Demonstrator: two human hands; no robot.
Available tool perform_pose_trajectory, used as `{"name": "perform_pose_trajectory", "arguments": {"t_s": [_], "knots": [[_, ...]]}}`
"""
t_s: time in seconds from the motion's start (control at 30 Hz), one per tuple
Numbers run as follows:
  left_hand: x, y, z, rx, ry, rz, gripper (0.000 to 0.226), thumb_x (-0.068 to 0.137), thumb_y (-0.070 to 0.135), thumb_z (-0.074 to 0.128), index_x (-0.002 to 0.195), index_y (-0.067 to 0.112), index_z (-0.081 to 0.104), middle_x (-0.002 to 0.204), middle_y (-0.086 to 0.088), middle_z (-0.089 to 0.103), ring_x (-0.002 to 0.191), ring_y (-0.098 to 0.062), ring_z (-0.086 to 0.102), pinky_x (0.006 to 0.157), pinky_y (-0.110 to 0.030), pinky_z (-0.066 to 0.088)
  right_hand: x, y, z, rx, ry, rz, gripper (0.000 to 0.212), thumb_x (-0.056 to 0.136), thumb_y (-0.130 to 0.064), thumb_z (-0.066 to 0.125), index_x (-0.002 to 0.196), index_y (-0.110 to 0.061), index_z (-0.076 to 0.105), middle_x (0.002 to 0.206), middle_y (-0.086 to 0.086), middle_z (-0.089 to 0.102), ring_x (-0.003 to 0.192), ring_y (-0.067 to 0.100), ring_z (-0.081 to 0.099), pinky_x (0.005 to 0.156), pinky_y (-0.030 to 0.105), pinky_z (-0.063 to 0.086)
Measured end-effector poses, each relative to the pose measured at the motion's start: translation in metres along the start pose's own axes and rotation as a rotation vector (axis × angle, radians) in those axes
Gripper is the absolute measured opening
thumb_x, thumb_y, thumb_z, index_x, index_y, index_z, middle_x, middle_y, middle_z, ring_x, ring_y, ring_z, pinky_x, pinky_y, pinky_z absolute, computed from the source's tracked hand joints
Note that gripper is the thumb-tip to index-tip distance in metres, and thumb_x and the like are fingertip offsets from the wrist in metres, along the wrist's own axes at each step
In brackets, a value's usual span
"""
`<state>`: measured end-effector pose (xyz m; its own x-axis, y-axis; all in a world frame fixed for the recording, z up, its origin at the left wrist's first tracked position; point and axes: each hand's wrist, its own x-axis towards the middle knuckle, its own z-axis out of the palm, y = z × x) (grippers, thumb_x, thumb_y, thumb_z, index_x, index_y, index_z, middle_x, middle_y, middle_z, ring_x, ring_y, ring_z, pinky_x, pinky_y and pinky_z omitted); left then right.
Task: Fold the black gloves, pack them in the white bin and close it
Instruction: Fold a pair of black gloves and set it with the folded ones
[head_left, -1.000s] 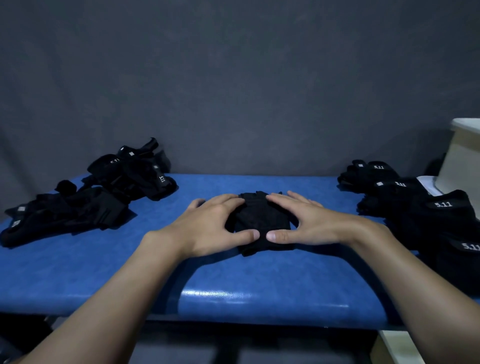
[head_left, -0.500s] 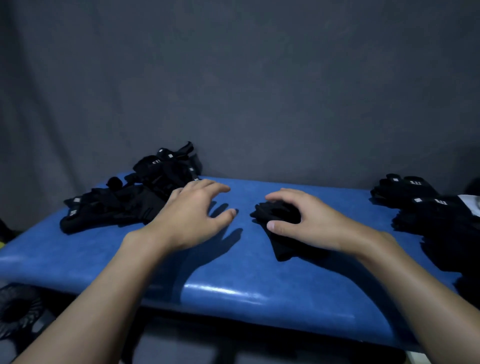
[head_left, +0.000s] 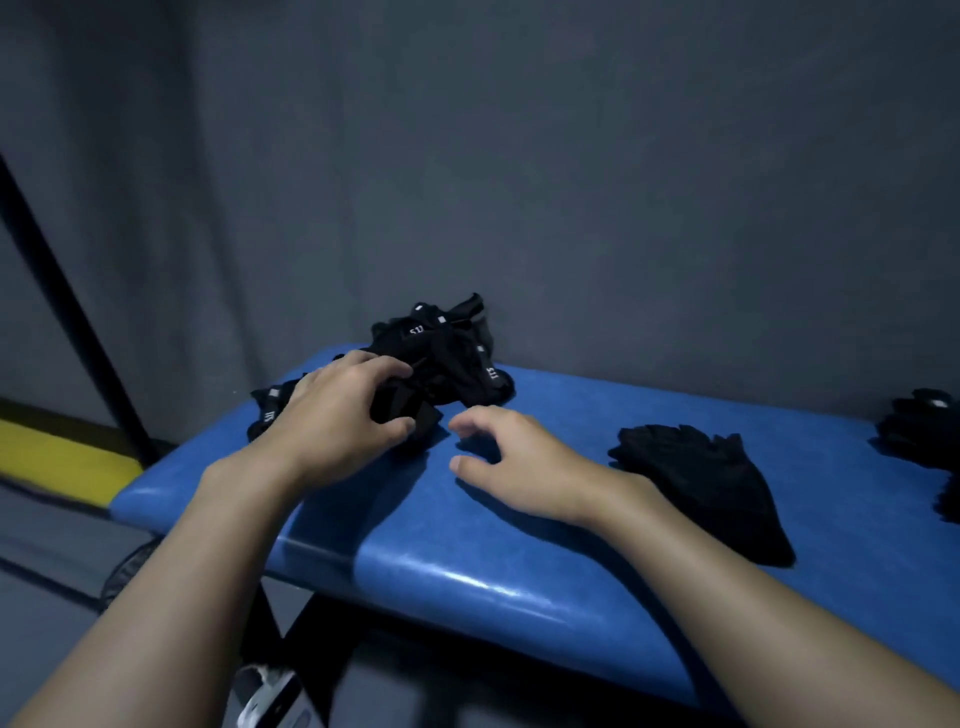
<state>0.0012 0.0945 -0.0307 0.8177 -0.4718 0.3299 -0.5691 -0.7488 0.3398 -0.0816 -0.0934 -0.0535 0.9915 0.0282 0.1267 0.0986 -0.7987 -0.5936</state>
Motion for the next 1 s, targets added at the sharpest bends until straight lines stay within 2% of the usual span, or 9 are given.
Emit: {"name": "perform_pose_trajectory", "arguments": {"t_s": [0.1, 0.2, 0.3, 0.47, 0.57, 0.77, 0.87, 1.0], "knots": [[0.001, -0.009, -0.003, 0.029, -0.006, -0.020, 0.053, 0.080, 0.033, 0.075, 0.130, 0.033, 0.057, 0.128, 0.007, 0.059, 0.120, -0.020, 0.056, 0.104, -0.044, 0.042, 0.008, 0.002, 0.010, -0.076, 0.034, 0.000, 0.047, 0.092, -0.038, 0.061, 0.136, -0.026, 0.051, 0.134, -0.006, 0.056, 0.127, 0.011, 0.049, 0.112, 0.035, 0.033], [0.000, -0.022, -0.002, 0.070, -0.071, -0.030, 0.045, 0.081, 0.039, 0.072, 0.124, 0.039, 0.060, 0.121, 0.010, 0.064, 0.117, -0.019, 0.058, 0.103, -0.045, 0.042, 0.019, -0.002, 0.019, -0.080, 0.074, -0.007, 0.041, 0.090, -0.044, 0.061, 0.129, -0.036, 0.050, 0.127, -0.011, 0.057, 0.125, 0.012, 0.047, 0.111, 0.036, 0.028], [0.001, -0.024, -0.001, 0.078, -0.091, -0.027, 0.042, 0.081, 0.042, 0.071, 0.121, 0.040, 0.060, 0.116, 0.011, 0.066, 0.114, -0.018, 0.058, 0.101, -0.045, 0.042, 0.025, -0.003, 0.024, 0.008, 0.133, -0.006, 0.035, 0.088, -0.045, 0.060, 0.119, -0.046, 0.044, 0.116, -0.014, 0.061, 0.118, 0.013, 0.053, 0.109, 0.041, 0.032], [0.002, -0.023, 0.001, 0.066, -0.070, -0.030, 0.041, 0.080, 0.042, 0.072, 0.119, 0.041, 0.060, 0.110, 0.011, 0.066, 0.112, -0.019, 0.057, 0.101, -0.044, 0.041, 0.027, -0.007, 0.030, 0.187, 0.180, -0.008, 0.040, 0.083, -0.039, 0.060, 0.116, -0.054, 0.043, 0.104, -0.016, 0.062, 0.106, 0.006, 0.060, 0.108, 0.045, 0.037], [0.002, -0.021, 0.001, 0.065, -0.059, -0.031, 0.038, 0.082, 0.040, 0.070, 0.119, 0.042, 0.059, 0.108, 0.013, 0.064, 0.113, -0.019, 0.056, 0.101, -0.044, 0.039, 0.025, -0.009, 0.030, 0.183, 0.171, -0.023, 0.044, 0.087, -0.034, 0.060, 0.120, -0.056, 0.043, 0.107, -0.018, 0.060, 0.104, 0.007, 0.059, 0.106, 0.045, 0.039], [0.001, -0.015, 0.000, 0.060, -0.058, -0.028, 0.038, 0.086, 0.039, 0.068, 0.123, 0.044, 0.058, 0.105, 0.016, 0.058, 0.118, -0.018, 0.053, 0.100, -0.045, 0.036, 0.024, -0.008, 0.025, 0.225, 0.181, -0.063, 0.036, 0.090, -0.021, 0.059, 0.116, -0.046, 0.056, 0.116, -0.019, 0.058, 0.097, 0.006, 0.063, 0.096, 0.038, 0.050], [0.001, -0.014, 0.000, 0.048, -0.055, -0.031, 0.039, 0.086, 0.039, 0.068, 0.123, 0.044, 0.059, 0.111, 0.014, 0.061, 0.118, -0.019, 0.053, 0.100, -0.046, 0.036, 0.025, -0.007, 0.026, 0.191, 0.161, -0.065, 0.043, 0.090, -0.024, 0.058, 0.129, -0.042, 0.054, 0.122, -0.018, 0.057, 0.109, 0.006, 0.057, 0.101, 0.036, 0.047], [0.000, -0.014, 0.000, 0.040, -0.062, -0.046, 0.040, 0.086, 0.040, 0.068, 0.124, 0.043, 0.058, 0.114, 0.013, 0.062, 0.120, -0.019, 0.052, 0.100, -0.046, 0.034, 0.025, -0.010, 0.025, 0.214, 0.123, -0.078, 0.047, 0.094, -0.018, 0.058, 0.141, -0.024, 0.051, 0.130, -0.014, 0.053, 0.117, 0.005, 0.051, 0.102, 0.028, 0.043]]}}
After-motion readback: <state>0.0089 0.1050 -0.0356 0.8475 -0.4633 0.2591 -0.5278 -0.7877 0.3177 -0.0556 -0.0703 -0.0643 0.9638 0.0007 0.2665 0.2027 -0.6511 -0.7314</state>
